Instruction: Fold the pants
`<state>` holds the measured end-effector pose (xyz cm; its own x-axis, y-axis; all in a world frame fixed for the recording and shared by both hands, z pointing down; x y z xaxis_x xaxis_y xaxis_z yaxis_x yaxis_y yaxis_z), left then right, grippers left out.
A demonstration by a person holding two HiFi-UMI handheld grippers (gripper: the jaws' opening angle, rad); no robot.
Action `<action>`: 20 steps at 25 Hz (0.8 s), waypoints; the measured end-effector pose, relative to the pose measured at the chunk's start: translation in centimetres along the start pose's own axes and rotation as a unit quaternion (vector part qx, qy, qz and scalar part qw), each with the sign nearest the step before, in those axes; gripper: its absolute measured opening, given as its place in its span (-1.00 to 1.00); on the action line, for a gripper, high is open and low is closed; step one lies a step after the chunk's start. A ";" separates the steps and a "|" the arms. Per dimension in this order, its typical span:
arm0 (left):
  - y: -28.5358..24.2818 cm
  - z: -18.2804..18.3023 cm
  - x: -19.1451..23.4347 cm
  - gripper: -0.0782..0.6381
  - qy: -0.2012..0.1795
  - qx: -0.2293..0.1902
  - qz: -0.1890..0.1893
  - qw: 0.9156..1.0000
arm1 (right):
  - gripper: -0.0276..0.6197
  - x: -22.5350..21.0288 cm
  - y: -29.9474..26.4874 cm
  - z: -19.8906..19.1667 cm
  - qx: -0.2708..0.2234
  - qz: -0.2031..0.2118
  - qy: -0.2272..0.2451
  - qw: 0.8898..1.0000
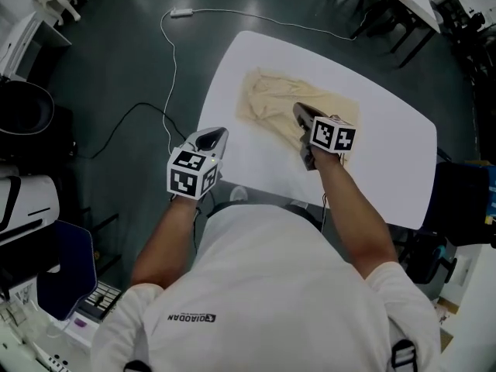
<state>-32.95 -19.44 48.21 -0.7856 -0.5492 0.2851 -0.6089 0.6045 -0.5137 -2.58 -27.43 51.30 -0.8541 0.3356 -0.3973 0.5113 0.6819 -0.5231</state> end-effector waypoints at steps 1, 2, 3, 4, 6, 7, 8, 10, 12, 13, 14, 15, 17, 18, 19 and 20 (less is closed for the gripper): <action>-0.3 0.0 -0.3 -0.70 -0.004 0.002 -0.004 1.000 | -0.85 -0.1 0.9 -0.3 -0.003 -0.003 0.007 1.000; -0.6 0.0 -0.7 -0.70 -0.008 0.004 -0.008 1.000 | -0.85 -0.2 1.9 -0.6 -0.005 -0.008 0.015 1.000; -0.9 0.0 -1.1 -0.70 -0.012 0.006 -0.013 1.000 | -0.85 -0.4 2.8 -1.0 -0.007 -0.012 0.021 1.000; -1.2 0.1 -1.5 -0.70 -0.016 0.007 -0.017 1.000 | -0.85 -0.6 3.7 -1.3 -0.009 -0.018 0.025 0.999; -1.8 0.2 -2.4 -0.70 -0.026 0.010 -0.025 0.999 | -0.85 -1.5 5.3 -1.9 -0.014 -0.030 0.023 0.999; -2.2 0.3 -2.8 -0.70 -0.030 0.011 -0.029 0.999 | -0.85 -1.9 6.1 -2.2 -0.017 -0.036 0.019 0.999; -2.5 0.4 -3.2 -0.70 -0.035 0.013 -0.032 0.999 | -0.85 -2.3 6.8 -2.4 -0.021 -0.042 0.013 0.999; -3.1 0.6 -4.0 -0.70 -0.041 0.016 -0.037 0.998 | -0.85 -3.2 8.2 -2.8 -0.029 -0.053 0.001 0.998; -3.9 0.8 -4.8 -0.70 -0.046 0.018 -0.042 0.998 | -0.85 -4.2 9.5 -3.2 -0.037 -0.061 -0.010 0.997; -4.4 0.9 -5.2 -0.70 -0.049 0.020 -0.044 0.998 | -0.85 -4.7 10.1 -3.4 -0.039 -0.064 -0.015 0.997; -4.8 1.0 -5.6 -0.70 -0.051 0.021 -0.045 0.997 | -0.85 -5.2 10.6 -3.5 -0.040 -0.065 -0.021 0.997; -5.2 1.2 -6.1 -0.70 -0.053 0.022 -0.047 0.997 | -0.85 -5.7 11.1 -3.7 -0.041 -0.067 -0.027 0.997; -6.0 1.5 -7.2 -0.70 -0.056 0.023 -0.050 0.997 | -0.85 -6.9 12.1 -3.8 -0.043 -0.072 -0.035 0.996; -6.4 1.6 -7.8 -0.70 -0.057 0.024 -0.052 0.997 | -0.85 -7.5 12.5 -3.9 -0.043 -0.074 -0.038 0.996; -6.7 1.8 -8.5 -0.70 -0.059 0.025 -0.054 0.996 | -0.85 -8.1 13.0 -3.9 -0.043 -0.076 -0.040 0.995; -7.1 2.0 -9.1 -0.70 -0.062 0.026 -0.056 0.996 | -0.85 -8.7 13.4 -3.9 -0.042 -0.078 -0.041 0.995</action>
<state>-21.29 -19.87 47.68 -0.6916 -0.6801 0.2432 -0.6832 0.5069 -0.5256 11.29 -18.67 50.70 -0.9103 0.1698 -0.3776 0.3602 0.7743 -0.5203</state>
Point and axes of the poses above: the fingertips, and each gripper's own axes: y backward along the fingers, x to its left, z out of its top, the point moved 10 cm from there along y, backward along the fingers, and after that the axes turned 1 degree about y, right-handed, at the moved point
